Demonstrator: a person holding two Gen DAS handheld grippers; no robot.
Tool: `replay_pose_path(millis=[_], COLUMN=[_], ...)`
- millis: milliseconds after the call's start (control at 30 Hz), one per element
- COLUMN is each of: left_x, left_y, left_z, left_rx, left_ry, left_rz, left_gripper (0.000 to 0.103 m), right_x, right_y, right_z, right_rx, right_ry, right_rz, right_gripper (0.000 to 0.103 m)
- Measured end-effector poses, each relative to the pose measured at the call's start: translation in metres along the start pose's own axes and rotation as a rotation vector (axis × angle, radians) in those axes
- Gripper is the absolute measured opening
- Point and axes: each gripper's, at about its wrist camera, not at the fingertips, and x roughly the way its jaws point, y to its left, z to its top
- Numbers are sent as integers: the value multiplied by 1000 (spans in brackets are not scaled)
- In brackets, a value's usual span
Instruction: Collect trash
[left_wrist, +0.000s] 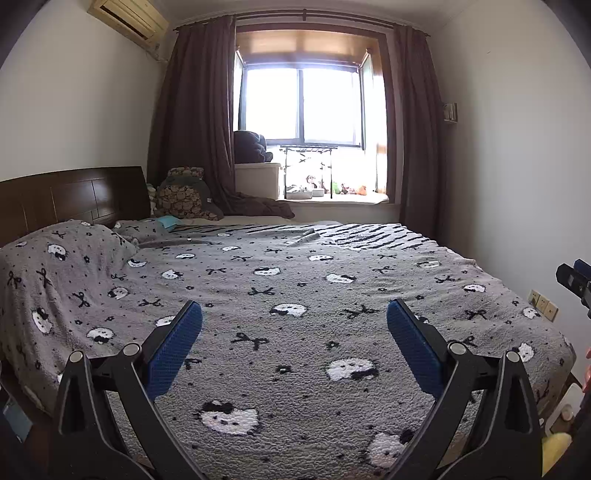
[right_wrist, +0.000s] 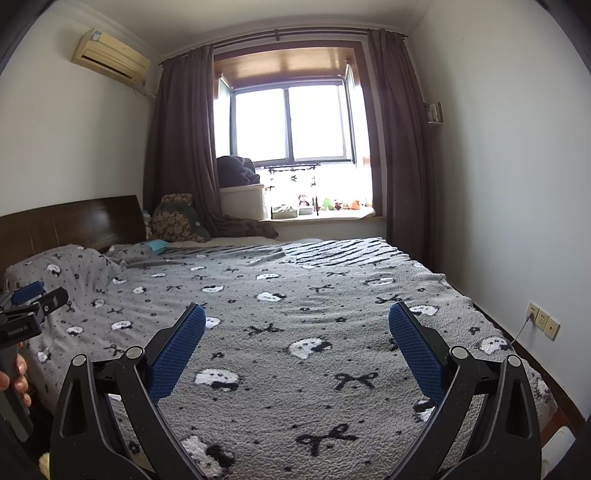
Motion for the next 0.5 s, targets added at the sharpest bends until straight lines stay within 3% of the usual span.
replay_pose_path(millis=[500], left_x=[8], left_y=[8], left_z=[0], left_rx=[-15], left_ry=[14], left_rz=[27], left_gripper=[95], right_x=[9], right_y=[-1], right_z=[0], right_rx=[-8], right_ry=[13], right_rz=[-9], right_gripper=[100])
